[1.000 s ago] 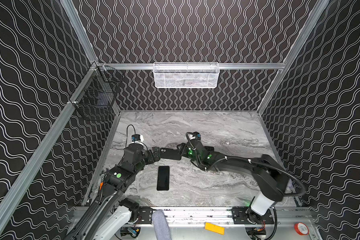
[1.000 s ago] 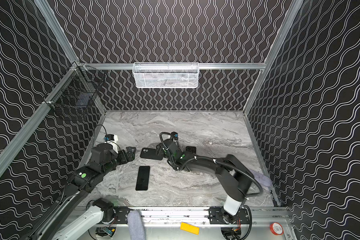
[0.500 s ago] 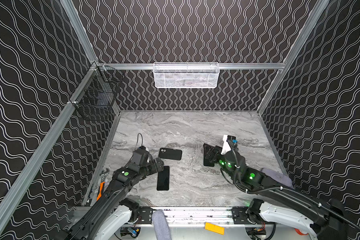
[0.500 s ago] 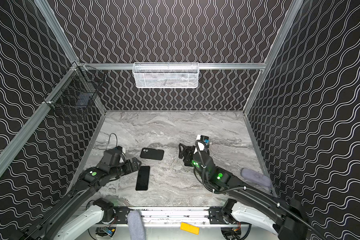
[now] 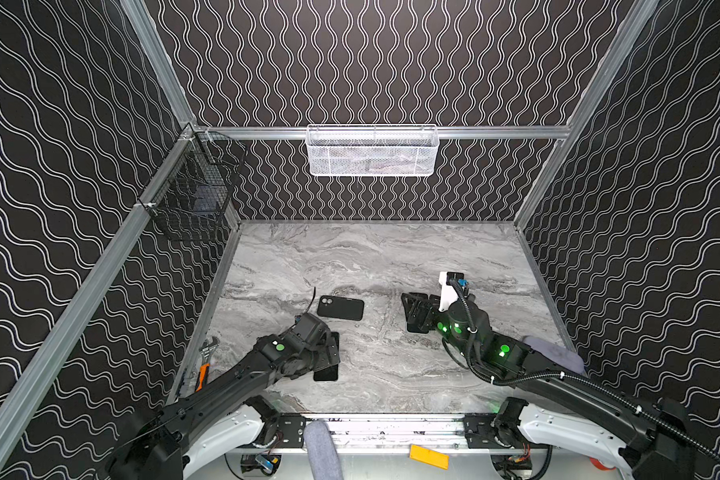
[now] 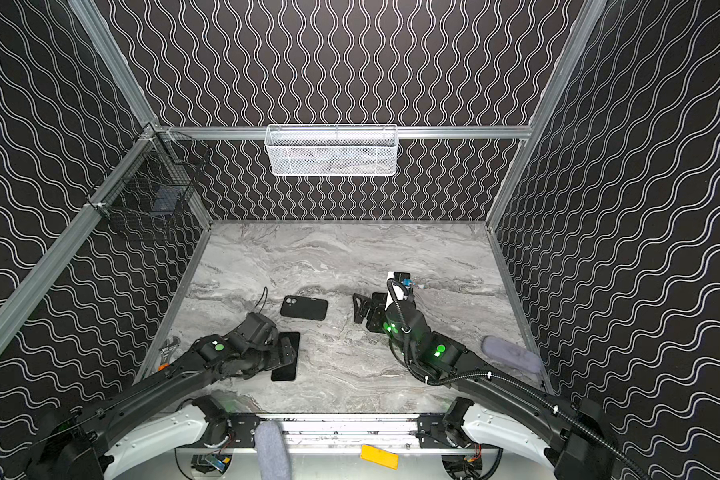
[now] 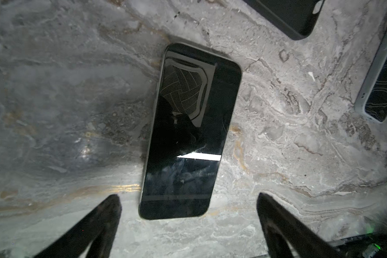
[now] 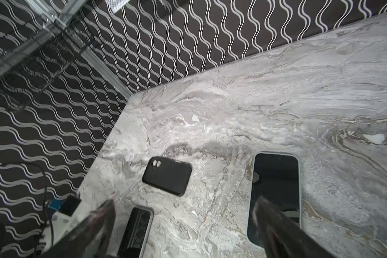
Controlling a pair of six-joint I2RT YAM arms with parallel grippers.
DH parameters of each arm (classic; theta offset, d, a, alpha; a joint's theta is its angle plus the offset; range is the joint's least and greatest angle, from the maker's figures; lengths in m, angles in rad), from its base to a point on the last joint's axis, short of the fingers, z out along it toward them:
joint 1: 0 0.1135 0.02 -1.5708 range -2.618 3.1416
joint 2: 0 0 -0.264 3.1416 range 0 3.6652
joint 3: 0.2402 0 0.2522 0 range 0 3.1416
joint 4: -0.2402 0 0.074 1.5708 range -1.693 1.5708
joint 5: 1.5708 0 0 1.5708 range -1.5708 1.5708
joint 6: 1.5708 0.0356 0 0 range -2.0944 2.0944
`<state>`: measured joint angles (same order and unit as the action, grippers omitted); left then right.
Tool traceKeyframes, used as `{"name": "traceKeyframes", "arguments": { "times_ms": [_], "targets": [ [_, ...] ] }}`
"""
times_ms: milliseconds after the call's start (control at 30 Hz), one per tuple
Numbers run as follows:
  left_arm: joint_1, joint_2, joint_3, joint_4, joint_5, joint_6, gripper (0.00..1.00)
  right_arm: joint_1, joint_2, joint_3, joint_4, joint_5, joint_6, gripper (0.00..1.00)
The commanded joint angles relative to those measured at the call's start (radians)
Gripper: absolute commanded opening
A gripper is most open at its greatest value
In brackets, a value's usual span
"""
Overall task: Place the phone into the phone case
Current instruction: 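Lower the left gripper over the black phone while the right gripper withdraws, then grasp the black-screened phone edge with the left gripper and lift it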
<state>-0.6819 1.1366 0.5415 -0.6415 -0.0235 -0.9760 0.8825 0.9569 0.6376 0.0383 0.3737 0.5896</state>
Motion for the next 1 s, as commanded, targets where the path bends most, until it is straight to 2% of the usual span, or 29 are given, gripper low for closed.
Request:
{"name": "traceKeyframes", "arguments": {
  "times_ms": [0,400,667,800,967],
  "targets": [
    [-0.017,0.022,-0.013,0.041,-0.039,-0.069,0.99,-0.001,-0.033,-0.042,0.046,-0.024,-0.014,0.99],
    [-0.181,0.117,-0.031,0.129,-0.047,-0.185,0.99,-0.022,-0.154,-0.094,0.009,-0.024,0.008,1.0],
    [-0.292,0.177,-0.028,0.228,-0.051,-0.277,0.99,-0.022,-0.238,-0.14,-0.002,-0.026,0.065,1.0],
    [-0.345,0.206,0.043,0.179,-0.109,-0.273,0.98,-0.023,-0.279,-0.147,-0.027,-0.027,0.081,0.99],
    [-0.358,0.136,0.089,0.008,-0.243,-0.289,0.99,-0.023,-0.335,-0.162,-0.055,-0.011,0.101,0.99]
  ]
}}
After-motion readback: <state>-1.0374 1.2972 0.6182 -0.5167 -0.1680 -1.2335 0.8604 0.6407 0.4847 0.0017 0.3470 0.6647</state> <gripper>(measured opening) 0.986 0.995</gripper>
